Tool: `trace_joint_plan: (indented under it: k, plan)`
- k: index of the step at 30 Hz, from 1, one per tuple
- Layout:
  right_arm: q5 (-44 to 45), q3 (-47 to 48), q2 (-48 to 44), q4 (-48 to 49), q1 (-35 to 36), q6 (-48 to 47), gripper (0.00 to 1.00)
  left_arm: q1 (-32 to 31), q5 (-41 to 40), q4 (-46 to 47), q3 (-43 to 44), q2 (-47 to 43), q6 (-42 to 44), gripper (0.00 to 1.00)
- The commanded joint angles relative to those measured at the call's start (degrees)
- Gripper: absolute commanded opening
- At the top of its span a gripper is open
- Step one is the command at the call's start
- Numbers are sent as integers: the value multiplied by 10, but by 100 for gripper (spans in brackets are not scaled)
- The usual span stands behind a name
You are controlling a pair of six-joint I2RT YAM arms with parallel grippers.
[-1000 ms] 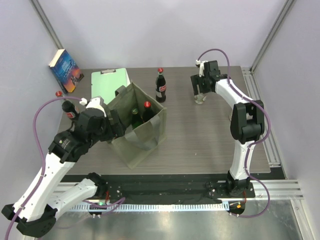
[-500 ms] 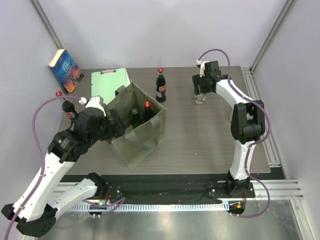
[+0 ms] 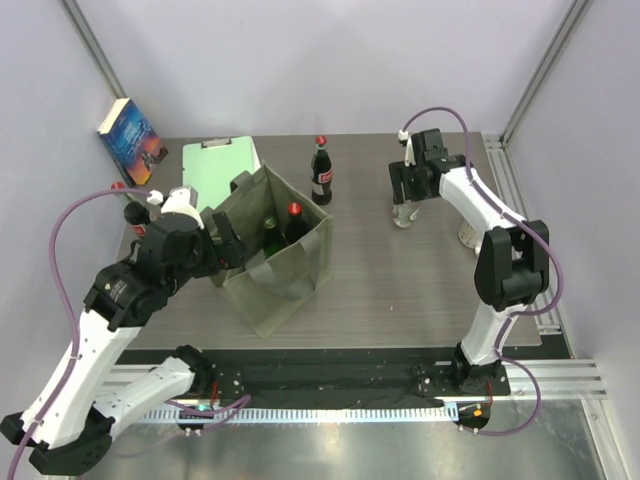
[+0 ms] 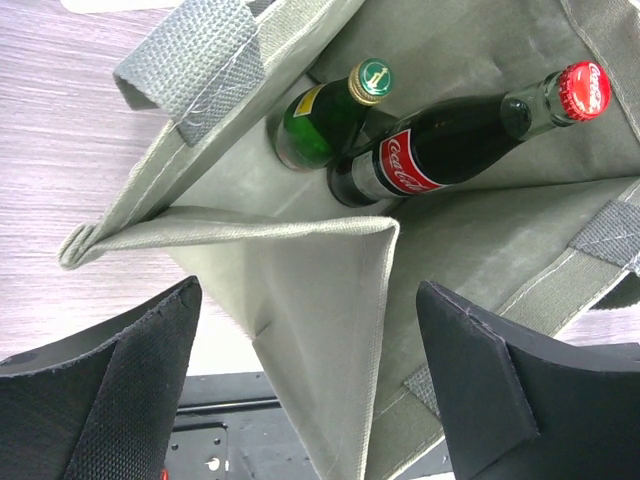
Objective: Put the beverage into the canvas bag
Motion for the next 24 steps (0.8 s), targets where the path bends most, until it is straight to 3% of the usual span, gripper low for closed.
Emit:
trace_joint_plan:
  k: [1,9,12,19,24]
  plan:
    - [26,88,-81,-32,14,10,1,-2,12,29,-4,7,-9,86]
    - [53,207,-119,-123,55,12,1,-2,32,44,-22,4,-7,64]
    - [53,265,-121,-155,82,12,1,-2,39,44,-22,2,-8,49]
    - [58,410,-102,-202,149,25,1,-2,40,39,-18,-6,-16,0]
    - [52,476,-103,-168,213,32,1,-2,52,41,-16,-9,-21,0]
